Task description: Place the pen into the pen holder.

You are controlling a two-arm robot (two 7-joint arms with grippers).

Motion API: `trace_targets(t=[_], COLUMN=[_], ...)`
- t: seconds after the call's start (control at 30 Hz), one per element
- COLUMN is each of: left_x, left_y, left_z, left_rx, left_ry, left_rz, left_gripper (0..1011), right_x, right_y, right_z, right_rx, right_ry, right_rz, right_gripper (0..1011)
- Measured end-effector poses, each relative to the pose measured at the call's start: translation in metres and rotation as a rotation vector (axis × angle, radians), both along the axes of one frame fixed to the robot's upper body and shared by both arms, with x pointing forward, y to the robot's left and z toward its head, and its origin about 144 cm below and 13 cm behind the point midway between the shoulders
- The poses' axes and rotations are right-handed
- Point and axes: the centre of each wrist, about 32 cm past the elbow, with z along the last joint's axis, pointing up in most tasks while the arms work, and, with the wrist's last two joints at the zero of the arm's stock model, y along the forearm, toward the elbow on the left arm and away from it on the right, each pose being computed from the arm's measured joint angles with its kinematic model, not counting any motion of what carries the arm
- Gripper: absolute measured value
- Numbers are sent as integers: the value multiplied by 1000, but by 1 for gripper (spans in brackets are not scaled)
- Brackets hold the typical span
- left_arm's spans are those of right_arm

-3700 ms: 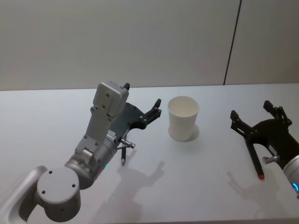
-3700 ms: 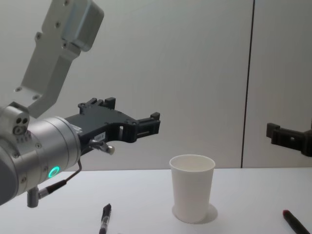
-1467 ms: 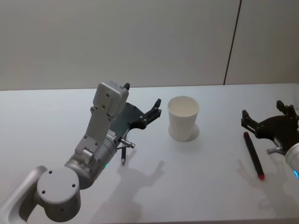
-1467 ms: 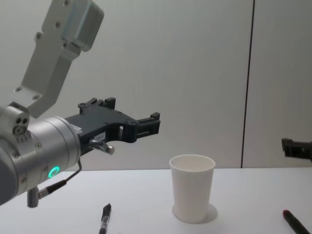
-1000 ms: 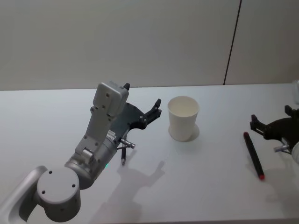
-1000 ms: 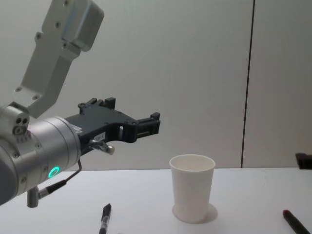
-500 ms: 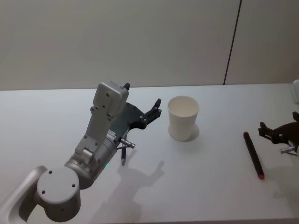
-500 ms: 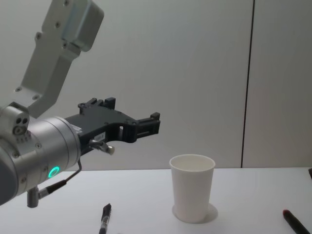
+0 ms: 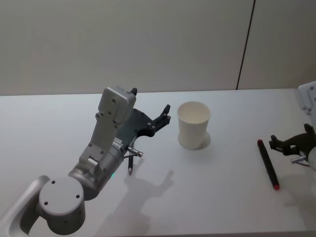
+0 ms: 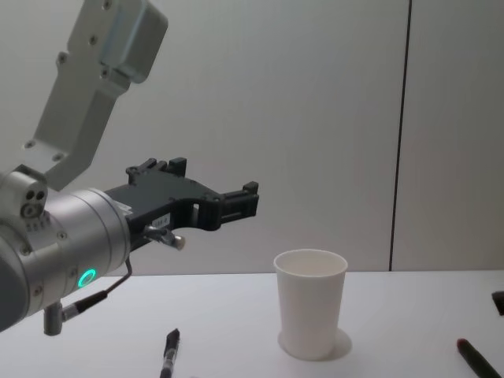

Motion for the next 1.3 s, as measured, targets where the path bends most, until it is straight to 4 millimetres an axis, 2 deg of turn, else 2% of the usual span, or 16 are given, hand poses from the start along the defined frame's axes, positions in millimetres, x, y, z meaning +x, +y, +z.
trace_targets(t=[0.5,1.3], left_x=[0,0], left_y=[0,0], left_z=[0,0], left_rx=[0,0], left_ry=[0,0], left_rz=[0,0], left_gripper=[1000,1000], right_x=[20,58], right_y=[4,-2], right_z=[-10,-28], right_rx=[12,189], right_ry=[89,165], right_rz=[1,-52], right_gripper=[1002,1002])
